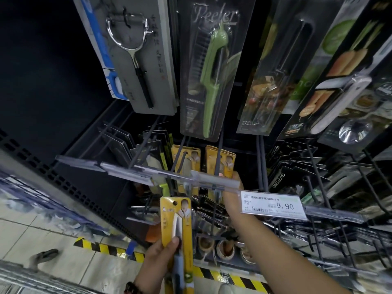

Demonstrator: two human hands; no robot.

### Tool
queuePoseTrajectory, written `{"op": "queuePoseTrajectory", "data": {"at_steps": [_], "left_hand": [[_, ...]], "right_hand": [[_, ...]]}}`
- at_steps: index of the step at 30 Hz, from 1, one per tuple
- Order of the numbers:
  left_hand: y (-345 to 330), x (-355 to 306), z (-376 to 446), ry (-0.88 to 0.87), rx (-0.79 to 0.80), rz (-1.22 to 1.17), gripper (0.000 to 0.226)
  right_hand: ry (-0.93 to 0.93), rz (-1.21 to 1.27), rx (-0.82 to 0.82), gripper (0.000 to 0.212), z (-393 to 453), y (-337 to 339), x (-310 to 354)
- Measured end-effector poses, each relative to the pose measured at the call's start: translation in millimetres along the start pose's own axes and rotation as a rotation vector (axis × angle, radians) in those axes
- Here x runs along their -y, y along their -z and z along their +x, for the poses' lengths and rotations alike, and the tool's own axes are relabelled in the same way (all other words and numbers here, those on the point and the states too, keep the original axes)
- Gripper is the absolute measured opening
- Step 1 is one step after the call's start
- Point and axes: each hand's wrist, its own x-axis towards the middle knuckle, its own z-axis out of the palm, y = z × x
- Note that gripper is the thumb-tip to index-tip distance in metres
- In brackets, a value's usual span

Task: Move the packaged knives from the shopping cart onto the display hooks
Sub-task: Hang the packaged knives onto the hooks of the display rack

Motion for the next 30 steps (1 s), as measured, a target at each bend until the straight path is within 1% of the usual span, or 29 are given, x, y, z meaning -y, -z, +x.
{"op": "queuePoseTrajectory", "data": {"at_steps": [1, 2, 3, 4, 6, 7, 8, 9, 11, 12, 14, 15, 18, 19, 21, 22, 24, 27, 30], "left_hand": [[-4, -1, 2, -0.009, 0.033, 0.005, 0.045], [-7, -3, 3, -0.014, 0.028, 0.061, 0.038], [-12, -5, 3, -0.040, 0.053, 0.094, 0.035], [-15, -8, 2, -0.076, 0.066, 0.139, 0.037], [-21, -9, 3, -0.135, 0.104, 0.206, 0.055], [-24, -8, 6, -0.139, 0.114, 0.226, 0.061], [-29, -13, 3, -0.142, 0.130, 0.244, 0.058], [-33, -14, 4, -0.158, 0.133, 0.257, 0.049], [-40, -18, 2, -0.186, 0.188, 0.293, 0.030], [-43, -19, 2, -0.209, 0.216, 0.312, 0.027], [-47, -19, 3, -0.227, 0.251, 0.333, 0.029], [-49, -18, 5, -0.239, 0.247, 0.328, 0.033], [-48, -17, 5, -0.261, 0.201, 0.324, 0.044], [-46, -16, 6, -0.261, 0.186, 0.324, 0.045], [-41, -16, 5, -0.229, 0.146, 0.307, 0.038], [-38, -17, 5, -0.207, 0.119, 0.306, 0.036], [-32, -18, 1, -0.175, 0.077, 0.311, 0.037], [-25, -17, -4, -0.146, 0.069, 0.300, 0.042], [-20, -13, -5, -0.146, 0.058, 0.261, 0.031]], "right_hand": [[-0.051, -0.014, -0.010, 0.022, -2, 1, -3], [-0.105, -0.070, -0.012, 0.020, -5, 4, -12], [-0.126, -0.139, -0.016, 0.025, -13, 9, -21], [-0.111, -0.181, -0.038, 0.029, -28, 16, -26], [-0.033, -0.104, -0.090, 0.021, -59, 25, -25], [-0.007, -0.062, -0.049, 0.018, -73, 28, -20], [0.005, -0.005, 0.022, 0.016, -87, 31, -16], [0.013, 0.043, 0.106, 0.017, -95, 33, -13], [0.052, 0.092, 0.252, 0.025, -107, 37, -6], [0.048, 0.080, 0.297, 0.027, -109, 38, -3], [0.057, 0.060, 0.330, 0.020, -112, 35, 5], [0.067, 0.064, 0.321, 0.017, -112, 32, 9], [0.092, 0.018, 0.254, 0.034, -107, 26, 15], [0.100, -0.004, 0.236, 0.030, -104, 26, 18], [0.109, -0.025, 0.209, 0.010, -98, 25, 19], [0.108, -0.027, 0.199, 0.004, -96, 25, 20], [0.123, -0.031, 0.177, 0.010, -92, 22, 23], [0.152, -0.076, 0.174, 0.012, -89, 17, 28], [0.150, -0.084, 0.148, 0.023, -90, 12, 29]]}}
